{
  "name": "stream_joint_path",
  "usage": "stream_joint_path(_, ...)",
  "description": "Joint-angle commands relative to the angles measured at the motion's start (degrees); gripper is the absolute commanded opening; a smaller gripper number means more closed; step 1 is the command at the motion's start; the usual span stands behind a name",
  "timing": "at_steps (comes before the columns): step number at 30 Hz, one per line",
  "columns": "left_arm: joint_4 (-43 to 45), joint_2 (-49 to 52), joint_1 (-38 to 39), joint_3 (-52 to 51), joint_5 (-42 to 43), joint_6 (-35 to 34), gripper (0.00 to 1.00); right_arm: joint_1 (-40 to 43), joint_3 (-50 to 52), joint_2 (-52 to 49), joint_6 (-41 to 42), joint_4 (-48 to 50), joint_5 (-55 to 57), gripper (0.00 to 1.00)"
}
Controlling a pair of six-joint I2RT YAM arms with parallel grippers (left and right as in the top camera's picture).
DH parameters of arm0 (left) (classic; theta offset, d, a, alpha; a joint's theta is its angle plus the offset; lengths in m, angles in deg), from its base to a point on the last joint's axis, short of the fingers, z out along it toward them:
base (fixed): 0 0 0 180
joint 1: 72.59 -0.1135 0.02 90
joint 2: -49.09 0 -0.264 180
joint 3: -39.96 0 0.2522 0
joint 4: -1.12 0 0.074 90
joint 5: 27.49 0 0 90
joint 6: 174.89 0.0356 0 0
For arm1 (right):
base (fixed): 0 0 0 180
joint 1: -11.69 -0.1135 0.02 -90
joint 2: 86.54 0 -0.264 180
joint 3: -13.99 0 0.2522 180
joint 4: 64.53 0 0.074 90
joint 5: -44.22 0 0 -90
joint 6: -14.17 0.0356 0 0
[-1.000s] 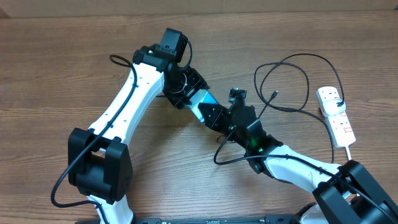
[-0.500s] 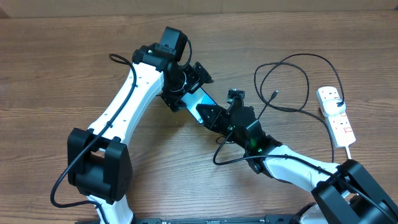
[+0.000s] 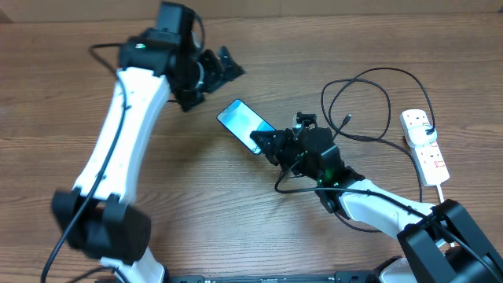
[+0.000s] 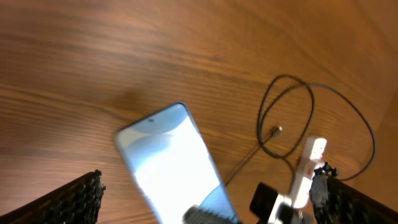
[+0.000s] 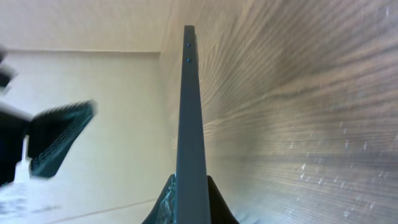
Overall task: Plug charger to phone and switch on socket
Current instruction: 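Open the left gripper and pull it back from the smartphone, then bring the left gripper down to grasp the smartphone's lower end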
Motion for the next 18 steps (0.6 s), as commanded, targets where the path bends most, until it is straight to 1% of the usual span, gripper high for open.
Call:
stream_joint_path(1,-3.32,-7.39,-0.72,2.21,-8.76,8.26,1.00,1.14,-0.50,0.42,9.86,1.79,-7.28,0.04)
stream_joint_path(3,-6.45,-10.03,-0.96,2.21,-13.79,8.87,1.00,1.20,-0.50,0.42,12.35,2.58,-8.46,0.04)
stream_joint_path(8,-14.47,-17.20,-0.98,2.21,-25.29,9.07,1.00,1.20,-0.50,0.42,14.40,7.02,-10.80,0.04)
stream_joint_path(12,-18.14,-23.91,-0.96,2.21,-30.10,9.07,1.00,1.20,-0.50,0.42,14.38,8.57,-10.75,0.04)
stream_joint_path(15,-19.89,-29.66,-0.96,2.14,-31.67,8.87,1.00,1.20,-0.50,0.42,14.36,8.52,-10.71,0.04)
stream_joint_path(18,-21.81,-35.78,-0.98,1.62,-32.94,6.88,1.00,1.20,-0.50,0.42,14.32,8.50,-10.73,0.04)
